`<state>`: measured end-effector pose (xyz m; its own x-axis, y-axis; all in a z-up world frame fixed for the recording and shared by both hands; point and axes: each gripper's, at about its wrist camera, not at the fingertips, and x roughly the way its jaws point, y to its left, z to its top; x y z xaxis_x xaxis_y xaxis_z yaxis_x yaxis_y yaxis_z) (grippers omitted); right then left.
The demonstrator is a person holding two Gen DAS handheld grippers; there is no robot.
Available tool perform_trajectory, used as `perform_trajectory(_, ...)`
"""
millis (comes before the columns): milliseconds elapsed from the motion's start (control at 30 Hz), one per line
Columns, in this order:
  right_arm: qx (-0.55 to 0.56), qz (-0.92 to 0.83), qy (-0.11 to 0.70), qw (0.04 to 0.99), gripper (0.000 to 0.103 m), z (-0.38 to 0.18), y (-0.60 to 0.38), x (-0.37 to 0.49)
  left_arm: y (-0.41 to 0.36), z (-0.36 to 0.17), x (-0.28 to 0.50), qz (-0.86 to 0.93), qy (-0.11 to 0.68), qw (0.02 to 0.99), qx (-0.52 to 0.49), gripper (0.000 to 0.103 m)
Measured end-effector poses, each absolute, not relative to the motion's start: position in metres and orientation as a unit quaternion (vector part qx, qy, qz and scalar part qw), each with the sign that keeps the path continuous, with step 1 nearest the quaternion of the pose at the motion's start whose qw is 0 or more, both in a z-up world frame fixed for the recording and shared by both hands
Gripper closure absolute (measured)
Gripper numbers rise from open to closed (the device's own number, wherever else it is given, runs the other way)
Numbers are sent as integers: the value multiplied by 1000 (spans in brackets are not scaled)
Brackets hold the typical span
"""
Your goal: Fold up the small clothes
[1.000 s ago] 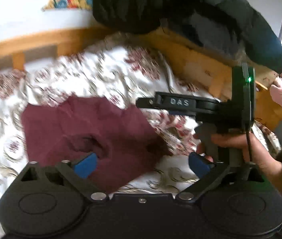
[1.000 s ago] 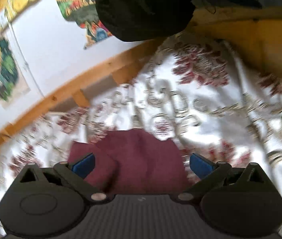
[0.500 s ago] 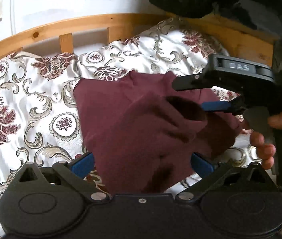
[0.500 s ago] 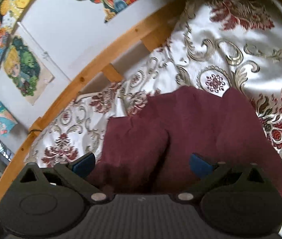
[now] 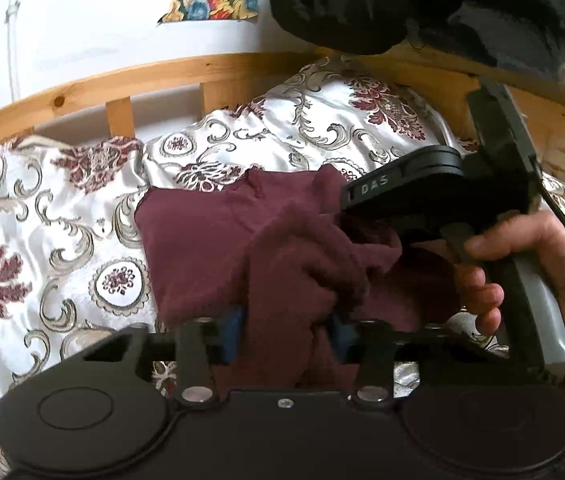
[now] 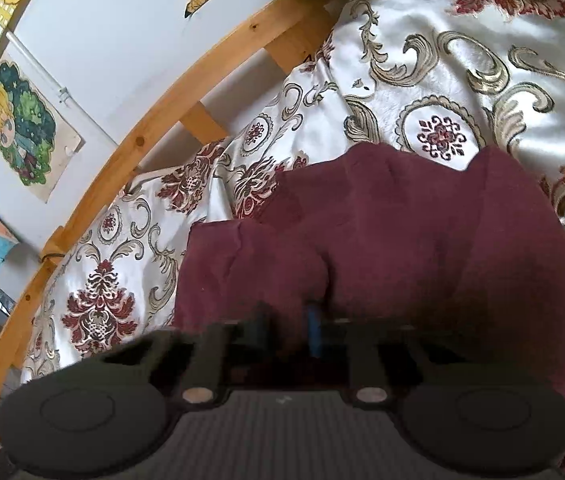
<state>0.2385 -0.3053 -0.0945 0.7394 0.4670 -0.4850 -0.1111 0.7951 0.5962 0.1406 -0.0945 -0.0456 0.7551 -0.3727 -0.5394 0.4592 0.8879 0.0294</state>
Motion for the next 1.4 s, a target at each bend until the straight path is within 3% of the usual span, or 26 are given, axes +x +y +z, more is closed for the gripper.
perform_trajectory(100, 242, 168, 292, 910, 95, -82, -301, 235, -98, -42, 136, -233, 256, 935, 83, 76)
perform_trajectory(400, 176, 163, 213, 947, 95, -36, -314, 216, -143, -30, 126, -259, 231, 930, 125, 79)
perform_trajectory(767, 183, 97, 213, 955, 95, -28, -359, 212, -202, -33, 137, -305, 236, 916, 107, 80)
perform_trajectory(1033, 170, 60, 238, 954, 95, -38, -368, 213, -190, -52, 144, -331, 248, 909, 60, 76)
perform_trajectory(1167, 156, 35, 243, 957, 95, -40, -371, 207, -182, -51, 146, -349, 248, 903, 34, 63)
perform_trajectory(1233, 157, 24, 251, 955, 95, -44, -374, 206, -177, -50, 146, -361, 252, 898, 11, 51)
perform_trajectory(1300, 153, 16, 262, 953, 95, -48, -376, 207, -170, -46, 147, -377, 254, 890, -24, 29)
perform_trajectory(1400, 148, 4, 275, 950, 93, -54, -376, 207, -156, -36, 144, -383, 240, 889, -68, 18)
